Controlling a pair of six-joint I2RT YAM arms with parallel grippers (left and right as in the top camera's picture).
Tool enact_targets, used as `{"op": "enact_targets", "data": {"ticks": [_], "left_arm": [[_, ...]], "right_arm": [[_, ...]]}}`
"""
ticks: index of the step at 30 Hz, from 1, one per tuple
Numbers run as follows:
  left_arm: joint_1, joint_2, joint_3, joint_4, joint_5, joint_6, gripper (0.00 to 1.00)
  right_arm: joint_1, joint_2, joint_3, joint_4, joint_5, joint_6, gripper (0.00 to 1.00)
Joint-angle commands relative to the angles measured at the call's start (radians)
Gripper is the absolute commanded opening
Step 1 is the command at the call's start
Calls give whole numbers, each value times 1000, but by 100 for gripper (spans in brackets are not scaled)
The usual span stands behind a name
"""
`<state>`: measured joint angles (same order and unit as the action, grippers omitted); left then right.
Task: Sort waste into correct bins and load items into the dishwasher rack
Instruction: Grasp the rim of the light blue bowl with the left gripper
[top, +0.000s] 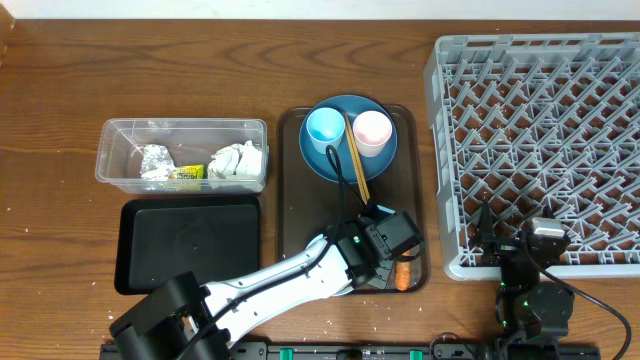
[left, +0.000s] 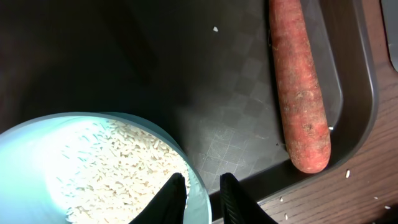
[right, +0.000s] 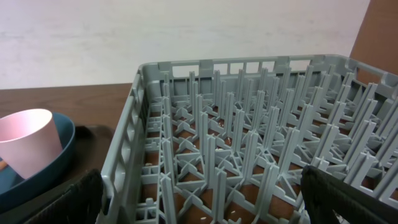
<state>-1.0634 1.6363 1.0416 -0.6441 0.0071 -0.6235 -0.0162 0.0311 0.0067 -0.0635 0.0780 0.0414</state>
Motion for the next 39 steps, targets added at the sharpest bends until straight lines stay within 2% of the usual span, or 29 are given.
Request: {"op": "enact_targets", "data": {"ticks": [1,6,14,31,39], "left_arm": [[-10,10,-8,4,-24,-11,22],[-30,10,-10,14,-32,-11,22],[-67,10,-12,14,-130,-19,22],[-67,10,-82,26,-119,-101,22],[-67,10,-87,25,-98,-104,22]], "right_arm": [[-5,0,-1,-4,0,3,99],[-5,0,-1,-4,0,3,99],[-5,0,-1,-4,0,3,99],[-5,0,-1,-4,0,3,99],[-5,0,-1,-4,0,3,99]]}}
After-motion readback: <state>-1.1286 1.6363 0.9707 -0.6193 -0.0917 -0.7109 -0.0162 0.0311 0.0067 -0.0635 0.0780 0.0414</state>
